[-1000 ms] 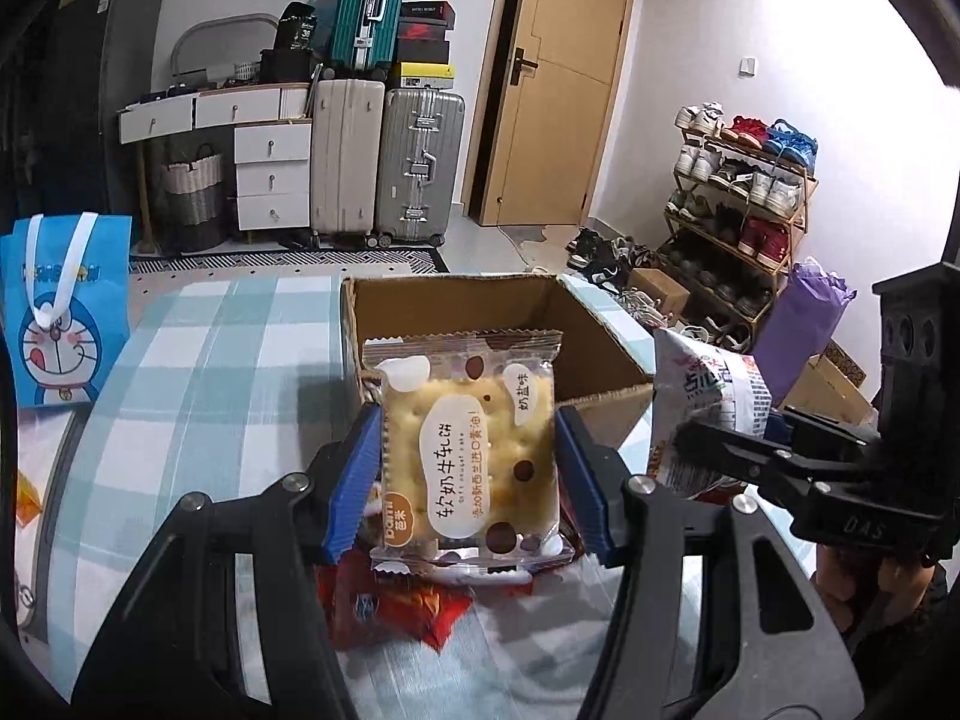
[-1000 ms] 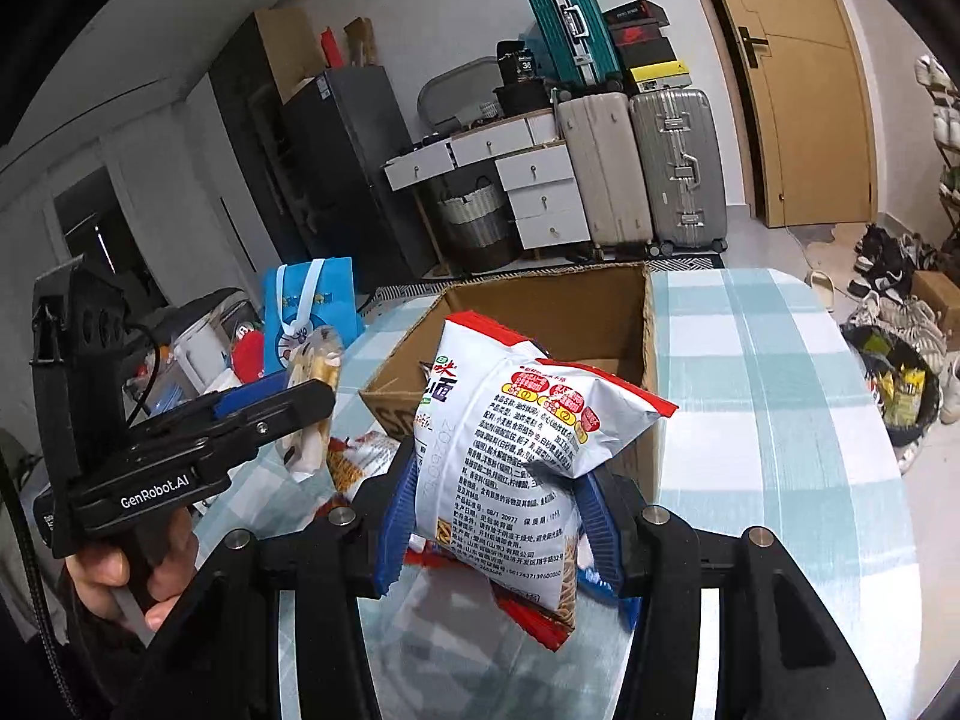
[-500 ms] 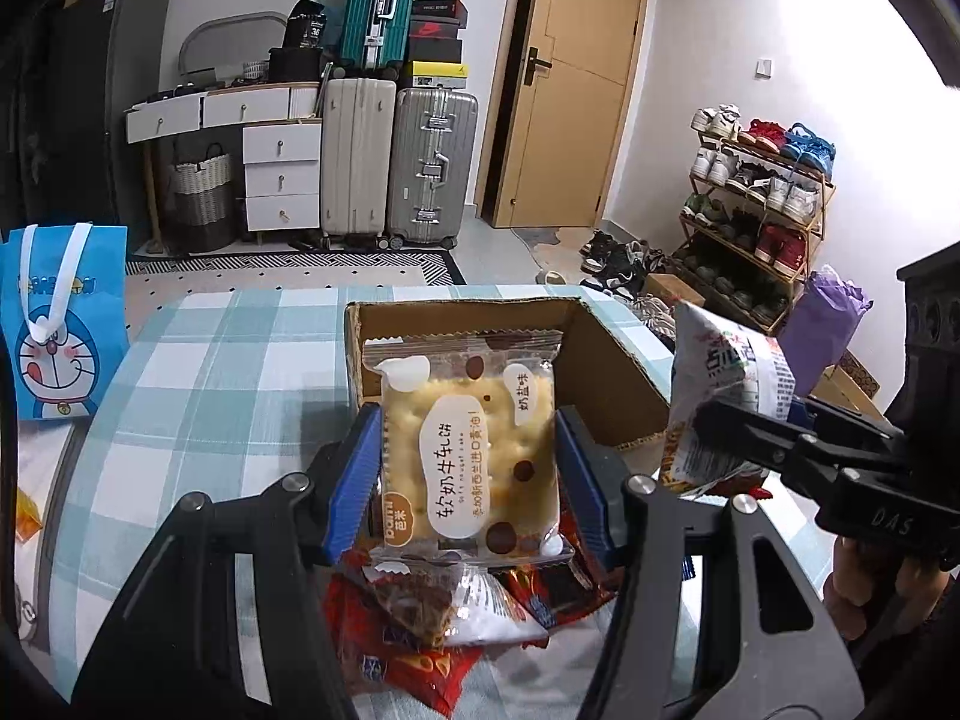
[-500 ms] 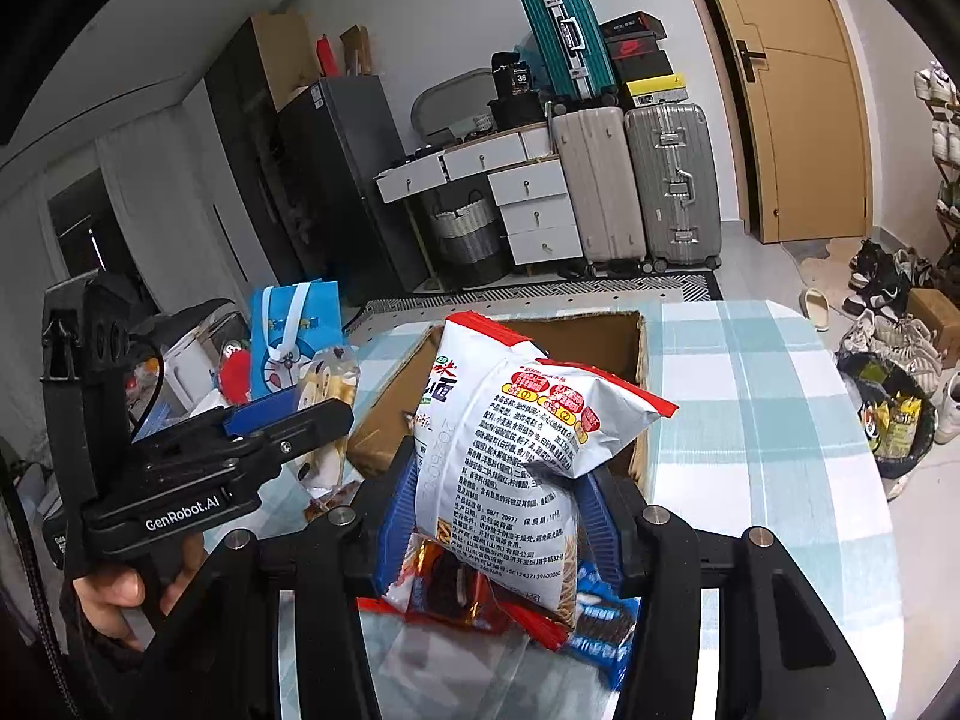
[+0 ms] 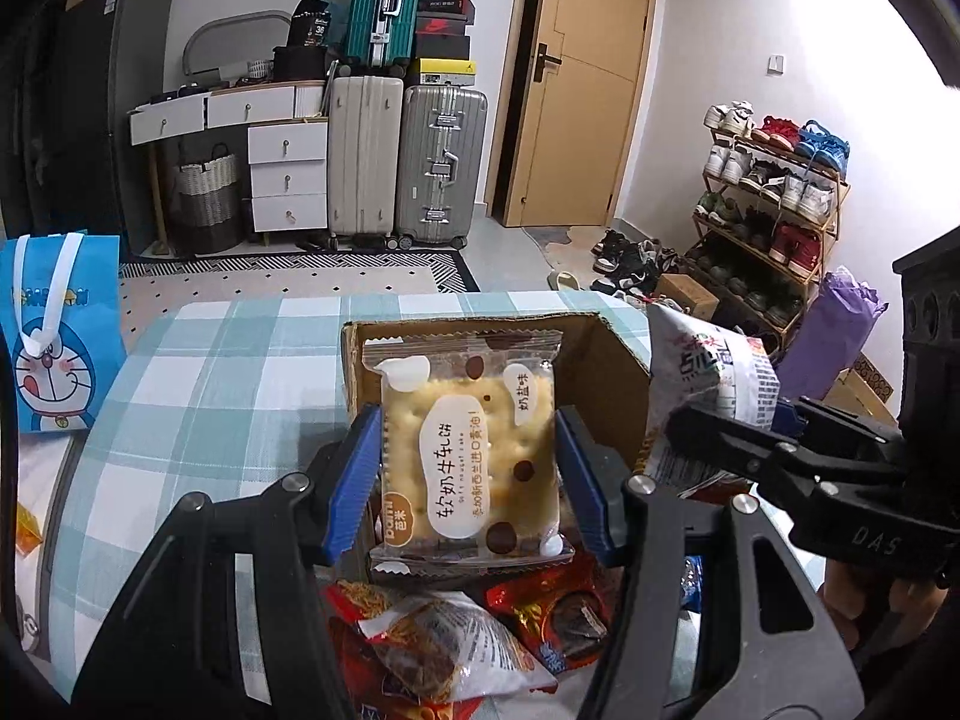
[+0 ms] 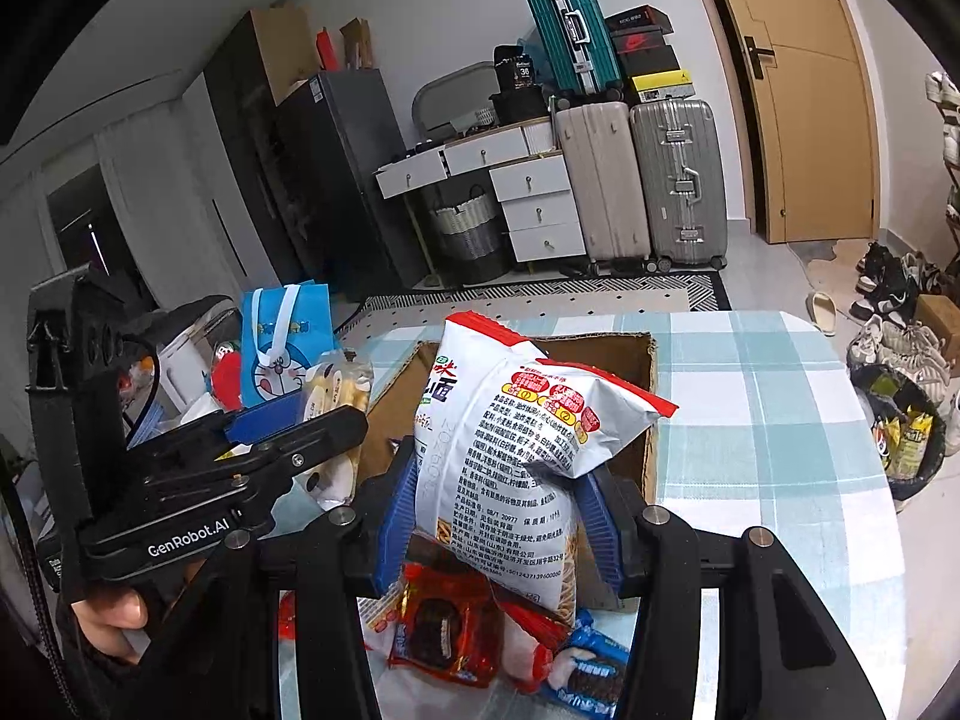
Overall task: Organize snacks
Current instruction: 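Lift the biscuit pack and white chip bag and carry them over the box, then open both grippers to drop the snacks into the box and withdraw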
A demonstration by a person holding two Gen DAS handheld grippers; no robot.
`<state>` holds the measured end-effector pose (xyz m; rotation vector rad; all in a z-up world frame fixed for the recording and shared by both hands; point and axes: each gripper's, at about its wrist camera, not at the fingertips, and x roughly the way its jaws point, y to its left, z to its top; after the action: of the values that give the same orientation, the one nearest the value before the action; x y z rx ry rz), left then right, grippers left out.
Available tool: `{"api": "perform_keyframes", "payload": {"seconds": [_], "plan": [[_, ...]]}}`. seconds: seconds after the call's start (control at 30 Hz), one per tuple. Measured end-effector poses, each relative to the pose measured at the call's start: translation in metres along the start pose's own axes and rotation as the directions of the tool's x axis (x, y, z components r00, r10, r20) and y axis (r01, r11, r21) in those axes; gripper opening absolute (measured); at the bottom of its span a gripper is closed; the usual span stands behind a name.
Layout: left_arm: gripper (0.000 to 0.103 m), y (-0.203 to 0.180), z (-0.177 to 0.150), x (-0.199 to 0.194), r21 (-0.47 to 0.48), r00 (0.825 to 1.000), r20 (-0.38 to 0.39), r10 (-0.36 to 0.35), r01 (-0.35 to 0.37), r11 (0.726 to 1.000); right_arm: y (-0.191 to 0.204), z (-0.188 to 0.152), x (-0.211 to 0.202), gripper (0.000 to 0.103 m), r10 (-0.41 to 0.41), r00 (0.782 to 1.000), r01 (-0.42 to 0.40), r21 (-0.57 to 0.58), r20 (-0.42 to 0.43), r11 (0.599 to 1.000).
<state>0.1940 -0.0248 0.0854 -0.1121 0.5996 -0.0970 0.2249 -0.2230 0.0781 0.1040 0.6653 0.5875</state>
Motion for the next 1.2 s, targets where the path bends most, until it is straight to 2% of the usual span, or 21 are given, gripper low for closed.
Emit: {"api": "perform_keyframes", "payload": {"seconds": [0.77, 0.93, 0.97, 1.07, 1.17, 1.2], "plan": [[0.055, 0.002, 0.002, 0.06, 0.024, 0.997, -0.054, 0.053, -0.052, 0.998, -0.022, 0.006, 0.049, 0.05, -0.023, 0.998, 0.024, 0.022, -0.053, 0.999], [0.055, 0.01, 0.001, 0.058, 0.009, 0.997, -0.046, 0.055, -0.055, 0.998, -0.018, 0.006, 0.049, 0.052, -0.024, 0.999, 0.024, 0.005, -0.041, 1.0], [0.056, 0.01, 0.001, 0.057, 0.014, 0.997, -0.046, 0.056, -0.055, 0.998, -0.017, 0.006, 0.047, 0.052, -0.024, 0.999, 0.024, 0.0, -0.035, 1.0], [0.071, 0.009, 0.0, 0.051, 0.026, 0.997, -0.039, 0.06, -0.059, 0.998, -0.018, 0.005, 0.039, 0.054, -0.021, 1.0, 0.021, 0.0, -0.022, 1.0], [0.084, 0.009, -0.002, 0.035, 0.034, 0.997, -0.004, 0.074, -0.073, 0.997, -0.02, 0.005, 0.026, 0.064, -0.041, 0.999, 0.041, -0.001, 0.007, 0.999], [0.085, 0.009, -0.003, 0.03, 0.032, 0.997, 0.004, 0.075, -0.075, 0.997, -0.02, 0.004, 0.021, 0.073, -0.049, 0.999, 0.049, -0.002, 0.013, 0.999]]}}
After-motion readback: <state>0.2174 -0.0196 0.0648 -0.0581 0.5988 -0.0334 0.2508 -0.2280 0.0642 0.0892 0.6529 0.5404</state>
